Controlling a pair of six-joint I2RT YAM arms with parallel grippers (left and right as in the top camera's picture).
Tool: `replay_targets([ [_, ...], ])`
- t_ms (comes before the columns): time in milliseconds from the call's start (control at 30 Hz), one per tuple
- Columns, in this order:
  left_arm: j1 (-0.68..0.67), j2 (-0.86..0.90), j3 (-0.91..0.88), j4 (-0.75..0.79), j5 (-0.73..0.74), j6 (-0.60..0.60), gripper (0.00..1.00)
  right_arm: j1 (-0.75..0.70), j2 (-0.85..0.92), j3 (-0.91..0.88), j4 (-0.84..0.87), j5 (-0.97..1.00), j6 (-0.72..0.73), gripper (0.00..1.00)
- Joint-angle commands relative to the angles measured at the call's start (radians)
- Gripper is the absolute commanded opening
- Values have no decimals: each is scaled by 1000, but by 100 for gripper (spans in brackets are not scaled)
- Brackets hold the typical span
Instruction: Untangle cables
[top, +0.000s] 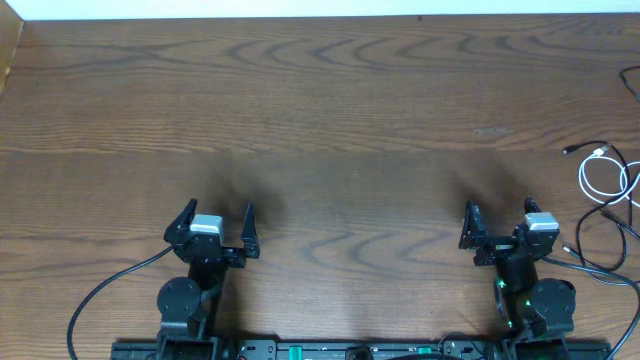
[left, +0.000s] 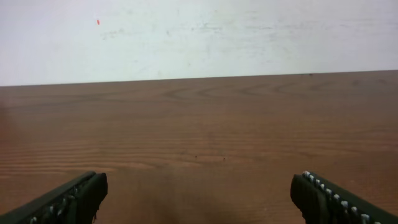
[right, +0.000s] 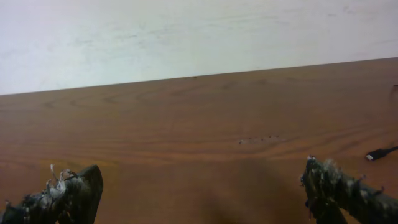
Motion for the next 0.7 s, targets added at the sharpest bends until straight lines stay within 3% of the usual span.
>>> replay_targets([
  [0, 6, -9, -26, 25, -2, -13, 98, 10, -6, -1, -4, -2, -11, 99],
  [200, 6, -9, -26, 129, 48, 114, 98, 10, -6, -1, -4, -2, -11, 99],
  [400, 6, -9, -26, -18, 50, 80, 98, 10, -6, -1, -5, -2, -11, 99],
  [667, 6, -9, -26, -18, 47, 69, 98, 10, -6, -1, -5, -2, -10, 99],
])
